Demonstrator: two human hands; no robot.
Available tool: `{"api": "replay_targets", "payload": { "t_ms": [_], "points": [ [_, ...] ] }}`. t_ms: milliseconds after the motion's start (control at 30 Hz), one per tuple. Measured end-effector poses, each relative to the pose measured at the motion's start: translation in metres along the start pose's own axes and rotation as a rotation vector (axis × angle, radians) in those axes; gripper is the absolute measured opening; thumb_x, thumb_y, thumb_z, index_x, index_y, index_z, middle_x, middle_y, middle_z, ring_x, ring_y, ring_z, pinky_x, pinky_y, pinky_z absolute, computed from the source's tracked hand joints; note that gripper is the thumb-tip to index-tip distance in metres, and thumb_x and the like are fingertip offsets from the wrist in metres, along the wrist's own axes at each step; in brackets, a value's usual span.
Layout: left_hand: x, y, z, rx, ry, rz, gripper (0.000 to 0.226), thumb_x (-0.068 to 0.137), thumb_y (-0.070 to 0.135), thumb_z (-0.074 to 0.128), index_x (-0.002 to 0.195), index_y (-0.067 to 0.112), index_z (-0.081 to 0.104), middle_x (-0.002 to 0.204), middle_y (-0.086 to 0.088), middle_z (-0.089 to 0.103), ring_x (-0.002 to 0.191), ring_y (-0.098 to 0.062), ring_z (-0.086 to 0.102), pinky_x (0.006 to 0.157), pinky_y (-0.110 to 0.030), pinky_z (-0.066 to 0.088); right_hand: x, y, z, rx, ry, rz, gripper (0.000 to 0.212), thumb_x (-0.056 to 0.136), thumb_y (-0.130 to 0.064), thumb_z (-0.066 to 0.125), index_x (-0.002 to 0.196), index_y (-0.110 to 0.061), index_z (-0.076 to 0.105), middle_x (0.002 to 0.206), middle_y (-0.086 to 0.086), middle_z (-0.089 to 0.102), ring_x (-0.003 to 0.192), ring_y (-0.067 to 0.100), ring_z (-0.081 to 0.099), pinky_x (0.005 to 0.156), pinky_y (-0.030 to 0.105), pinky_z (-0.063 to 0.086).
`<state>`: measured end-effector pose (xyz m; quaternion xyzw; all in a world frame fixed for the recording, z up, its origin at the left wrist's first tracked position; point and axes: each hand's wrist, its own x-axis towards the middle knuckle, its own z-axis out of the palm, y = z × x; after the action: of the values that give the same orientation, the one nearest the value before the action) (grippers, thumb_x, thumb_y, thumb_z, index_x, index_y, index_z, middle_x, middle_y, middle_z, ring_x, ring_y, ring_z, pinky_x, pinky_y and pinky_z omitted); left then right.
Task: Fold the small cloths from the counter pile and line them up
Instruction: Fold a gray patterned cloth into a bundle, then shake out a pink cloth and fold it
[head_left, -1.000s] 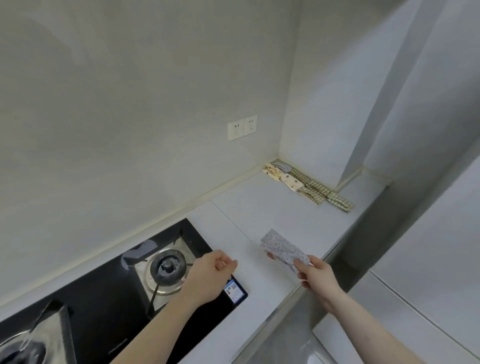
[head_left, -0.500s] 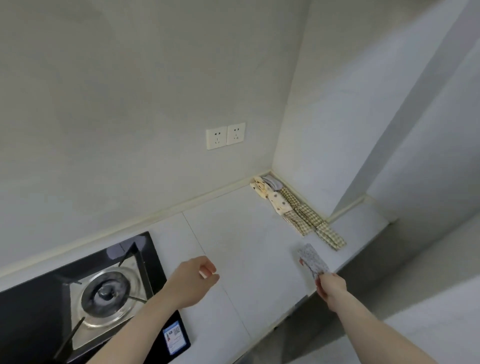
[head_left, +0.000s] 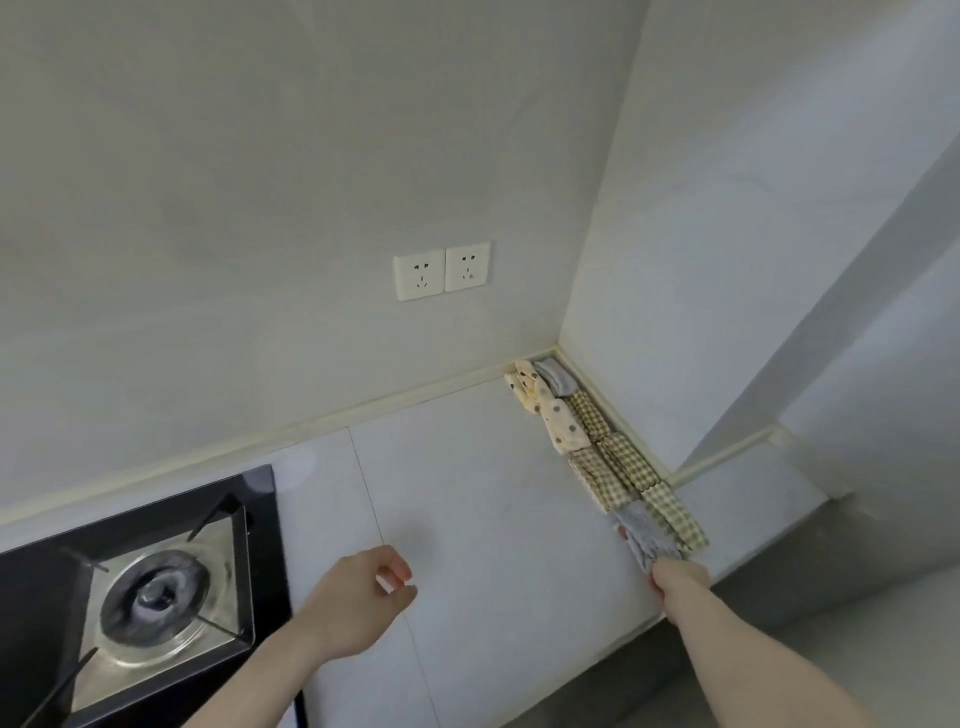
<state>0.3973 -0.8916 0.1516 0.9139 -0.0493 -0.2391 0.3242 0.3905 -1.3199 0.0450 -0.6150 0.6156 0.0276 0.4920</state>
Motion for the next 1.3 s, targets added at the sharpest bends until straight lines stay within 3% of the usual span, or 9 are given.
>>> {"api": "replay_targets", "payload": {
  "t_ms": [133, 233, 300, 467, 600, 700, 867, 1067, 1300],
  "points": [
    [0.0, 0.002, 0.001, 0.008, 0.004, -0.012, 0.005, 0.09, 0.039, 0.07, 0.093, 0.036, 0.067, 0.095, 0.017, 0.07, 0.083, -0.002, 0.065, 0.076, -0.019, 0.051, 0.013, -0.005, 0.002, -0.061, -0.033, -0.011, 0.047, 0.098, -0.008, 0.06, 0.14, 0.01, 0.048, 0.137, 0.024, 0.058, 0.12, 0.038, 0.058, 0.086, 0.036, 0.045],
    [-0.01, -0.001, -0.001, 0.001, 0.01, -0.013, 0.004, 0.092, 0.036, 0.07, 0.094, 0.034, 0.067, 0.096, 0.017, 0.07, 0.081, -0.001, 0.065, 0.072, -0.017, 0.049, 0.018, 0.007, 0.003, -0.053, 0.029, 0.027, 0.048, 0.093, -0.014, 0.065, 0.134, 0.008, 0.052, 0.126, 0.027, 0.061, 0.107, 0.041, 0.064, 0.08, 0.038, 0.052],
    [-0.024, -0.009, -0.007, -0.011, 0.034, -0.021, 0.004, 0.091, 0.036, 0.071, 0.092, 0.034, 0.068, 0.093, 0.017, 0.071, 0.076, 0.001, 0.065, 0.07, -0.017, 0.05, -0.003, 0.016, 0.004, -0.067, 0.103, 0.018, 0.056, 0.093, -0.019, 0.065, 0.14, 0.003, 0.044, 0.137, 0.028, 0.05, 0.114, 0.044, 0.059, 0.091, 0.046, 0.054],
    [-0.069, -0.045, -0.023, -0.051, 0.08, -0.042, 0.004, 0.09, 0.031, 0.073, 0.091, 0.032, 0.069, 0.087, 0.013, 0.073, 0.07, 0.002, 0.065, 0.068, -0.019, 0.053, -0.096, 0.043, 0.026, -0.105, 0.14, -0.303, 0.058, 0.095, -0.007, 0.06, 0.148, -0.007, 0.036, 0.15, 0.023, 0.03, 0.12, 0.047, 0.052, 0.097, 0.051, 0.048],
    [-0.13, -0.099, -0.033, -0.118, 0.146, -0.078, 0.006, 0.088, 0.031, 0.076, 0.09, 0.032, 0.07, 0.087, 0.017, 0.074, 0.077, 0.003, 0.067, 0.081, -0.023, 0.056, -0.182, 0.078, 0.073, -0.087, -0.165, -0.53, 0.052, 0.097, -0.007, 0.061, 0.144, -0.018, 0.04, 0.146, 0.01, 0.034, 0.107, 0.037, 0.06, 0.085, 0.044, 0.055],
    [-0.193, -0.153, -0.045, -0.174, 0.228, -0.158, 0.009, 0.087, 0.038, 0.075, 0.089, 0.033, 0.069, 0.087, 0.017, 0.073, 0.075, 0.004, 0.065, 0.073, -0.015, 0.051, -0.262, 0.108, 0.123, -0.171, -0.412, -0.722, 0.048, 0.096, -0.005, 0.061, 0.139, -0.02, 0.045, 0.133, 0.006, 0.045, 0.087, 0.019, 0.06, 0.065, 0.028, 0.047],
    [-0.308, -0.239, -0.061, -0.278, 0.434, -0.314, 0.008, 0.089, 0.039, 0.072, 0.092, 0.032, 0.068, 0.09, 0.017, 0.071, 0.079, 0.001, 0.064, 0.073, -0.017, 0.051, -0.411, 0.168, 0.198, -0.355, -0.779, -0.977, 0.045, 0.091, -0.004, 0.069, 0.131, -0.019, 0.054, 0.127, 0.0, 0.059, 0.085, 0.016, 0.066, 0.074, 0.023, 0.046],
    [-0.43, -0.326, -0.061, -0.38, 0.631, -0.481, 0.012, 0.089, 0.044, 0.071, 0.096, 0.036, 0.068, 0.1, 0.017, 0.07, 0.082, -0.002, 0.067, 0.078, -0.026, 0.057, -0.557, 0.246, 0.234, -0.565, -1.184, -1.166, 0.044, 0.093, -0.013, 0.069, 0.126, -0.036, 0.051, 0.127, -0.019, 0.052, 0.089, 0.007, 0.066, 0.07, 0.014, 0.051],
    [-0.508, -0.397, -0.07, -0.428, 0.805, -0.617, 0.005, 0.091, 0.04, 0.069, 0.094, 0.036, 0.067, 0.103, 0.014, 0.065, 0.084, 0.0, 0.064, 0.067, -0.015, 0.049, -0.658, 0.296, 0.285, -0.778, -1.412, -1.268, 0.039, 0.095, -0.02, 0.068, 0.123, -0.042, 0.053, 0.126, -0.019, 0.053, 0.1, 0.003, 0.065, 0.08, 0.017, 0.053]
  ]
}}
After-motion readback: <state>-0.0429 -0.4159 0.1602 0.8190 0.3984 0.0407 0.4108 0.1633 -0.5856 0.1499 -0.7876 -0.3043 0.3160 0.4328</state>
